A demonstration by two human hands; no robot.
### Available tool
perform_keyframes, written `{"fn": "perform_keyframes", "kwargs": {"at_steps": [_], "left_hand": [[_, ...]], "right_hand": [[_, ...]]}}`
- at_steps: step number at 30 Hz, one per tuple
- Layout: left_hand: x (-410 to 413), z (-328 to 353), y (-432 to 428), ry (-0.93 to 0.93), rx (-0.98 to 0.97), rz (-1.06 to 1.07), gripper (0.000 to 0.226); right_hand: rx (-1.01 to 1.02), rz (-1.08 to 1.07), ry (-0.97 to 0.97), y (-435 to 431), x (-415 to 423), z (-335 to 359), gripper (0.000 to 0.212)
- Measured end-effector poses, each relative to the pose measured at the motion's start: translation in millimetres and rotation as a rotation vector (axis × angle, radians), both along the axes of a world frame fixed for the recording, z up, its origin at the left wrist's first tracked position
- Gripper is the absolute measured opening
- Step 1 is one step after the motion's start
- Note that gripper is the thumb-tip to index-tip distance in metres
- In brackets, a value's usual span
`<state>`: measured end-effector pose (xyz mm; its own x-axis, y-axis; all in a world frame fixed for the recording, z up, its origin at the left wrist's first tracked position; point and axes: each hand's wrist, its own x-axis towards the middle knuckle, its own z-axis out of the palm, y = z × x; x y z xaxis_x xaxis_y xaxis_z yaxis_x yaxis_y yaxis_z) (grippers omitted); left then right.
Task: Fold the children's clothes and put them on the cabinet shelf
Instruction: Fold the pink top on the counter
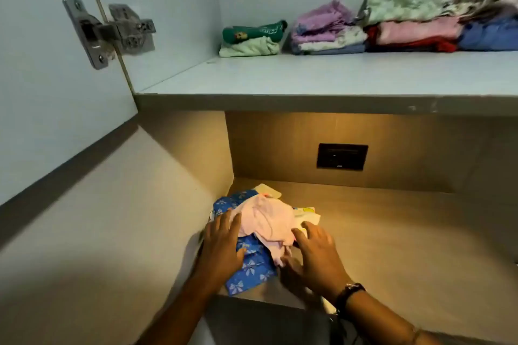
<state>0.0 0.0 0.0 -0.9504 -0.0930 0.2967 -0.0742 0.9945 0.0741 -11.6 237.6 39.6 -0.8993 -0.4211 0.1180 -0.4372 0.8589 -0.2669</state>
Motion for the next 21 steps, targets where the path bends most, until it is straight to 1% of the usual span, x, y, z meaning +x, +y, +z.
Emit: {"fn": "perform_keyframes", "kwargs": {"at_steps": [1,2,5,6,8,9,10,11,13,14,15,16,17,18,19,20,21], "left_hand": [[-6,-3,-8,-0.068,-0.012,-0.015,0.083],[-10,-2,-12,-0.081,-0.009,-0.025,0.071],[-19,0,-21,-0.024,0.031,-0.047,0.022],[-20,-1,-22,0.012,0.068,-0.064,0.018],[-25,0,-27,0.107,0.167,-0.077,0.022],[-27,2,-27,0.126,0.248,-0.077,0.032],[-30,4,-26,0.107,0.313,-0.071,0.047],[-31,5,-22,0.060,0.338,-0.089,0.061],[-32,8,-5,-0.066,0.287,-0.114,0.096],[-33,8,5,-0.103,0.247,-0.115,0.107],[-36,9,17,-0.084,0.228,-0.126,0.105],[-40,8,26,-0.006,0.249,-0.130,0.094],[-43,10,35,0.080,0.338,-0.123,0.076],[-42,16,43,0.162,0.489,-0.108,0.056],[-41,28,53,0.201,0.623,-0.090,0.037],[-39,41,62,0.197,0.693,-0.085,0.024],[-37,55,71,0.164,0.749,-0.101,0.018]], "right_hand": [[0.007,-0.014,-0.043,-13,-6,-6,0.056],[-0.020,-0.030,-0.040,-25,-12,-11,0.053],[0.017,-0.015,0.004,-53,-33,-29,0.038],[0.023,-0.012,0.015,-58,-40,-33,0.032],[-0.038,-0.056,0.032,-59,-53,-35,0.020],[-0.106,-0.085,0.038,-57,-58,-33,0.016],[-0.191,-0.106,0.055,-53,-62,-31,0.014],[-0.300,-0.120,0.063,-46,-64,-27,0.011],[-0.537,-0.106,0.039,-31,-68,-12,0.010],[-0.626,-0.067,0.024,-23,-68,0,0.011],[-0.681,-0.014,0.019,-16,-68,12,0.013],[-0.709,0.033,0.027,-8,-66,25,0.014],[-0.729,0.066,0.042,0,-63,38,0.014],[-0.762,0.086,0.054,7,-60,49,0.014],[-0.807,0.098,0.058,18,-58,59,0.014],[-0.853,0.111,0.054,31,-57,67,0.015],[-0.884,0.115,0.060,46,-58,74,0.016]]}}
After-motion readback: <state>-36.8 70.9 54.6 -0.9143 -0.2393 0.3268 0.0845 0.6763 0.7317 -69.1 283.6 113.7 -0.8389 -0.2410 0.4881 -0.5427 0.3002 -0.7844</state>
